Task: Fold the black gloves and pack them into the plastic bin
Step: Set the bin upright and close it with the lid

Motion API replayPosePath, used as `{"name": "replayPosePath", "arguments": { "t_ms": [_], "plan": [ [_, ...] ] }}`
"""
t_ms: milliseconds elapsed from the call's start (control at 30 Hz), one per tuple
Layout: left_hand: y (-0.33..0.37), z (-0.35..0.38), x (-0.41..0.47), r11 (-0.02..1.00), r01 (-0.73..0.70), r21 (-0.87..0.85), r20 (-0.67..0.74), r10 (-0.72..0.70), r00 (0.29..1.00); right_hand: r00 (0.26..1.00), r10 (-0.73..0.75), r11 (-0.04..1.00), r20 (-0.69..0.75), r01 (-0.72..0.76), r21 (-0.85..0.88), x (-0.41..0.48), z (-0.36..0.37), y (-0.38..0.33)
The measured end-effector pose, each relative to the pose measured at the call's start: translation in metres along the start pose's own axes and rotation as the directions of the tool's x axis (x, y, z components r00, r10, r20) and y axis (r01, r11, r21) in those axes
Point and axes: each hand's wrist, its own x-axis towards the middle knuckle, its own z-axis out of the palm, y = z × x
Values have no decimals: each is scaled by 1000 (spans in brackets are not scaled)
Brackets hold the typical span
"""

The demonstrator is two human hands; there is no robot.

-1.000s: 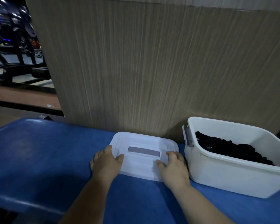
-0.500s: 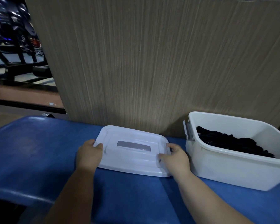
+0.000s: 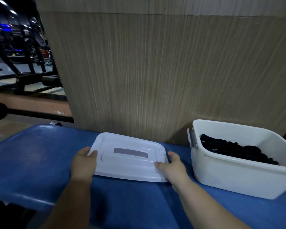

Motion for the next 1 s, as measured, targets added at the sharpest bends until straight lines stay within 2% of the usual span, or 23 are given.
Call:
{"name": "replayPosePath", "arguments": {
  "t_ms": [100, 300, 467, 667, 800, 1000],
  "plan": [
    [3, -8, -2, 998, -21, -56, -40, 19, 999, 1000, -27, 999, 14, 26, 22, -5, 4, -7],
    [24, -13, -17, 986, -57, -156, -73, 46, 996, 979, -204, 978, -24, 202, -57, -15, -5, -40],
    [57, -11, -34, 978, -147, -151, -51, 141, 989, 947, -314, 947, -71, 306, -97, -24, -18, -63],
    [90, 2, -40, 974, -180, -141, -64, 172, 983, 887, -446, 881, -118, 413, -229, -37, -49, -82],
    [106, 23, -53, 963, -196, -186, -18, 196, 980, 860, -489, 848, -148, 428, -313, -46, -79, -90],
    [124, 73, -88, 952, -233, -201, 139, 263, 955, 854, -448, 857, -265, 326, -398, -51, -137, -88]
  ]
}}
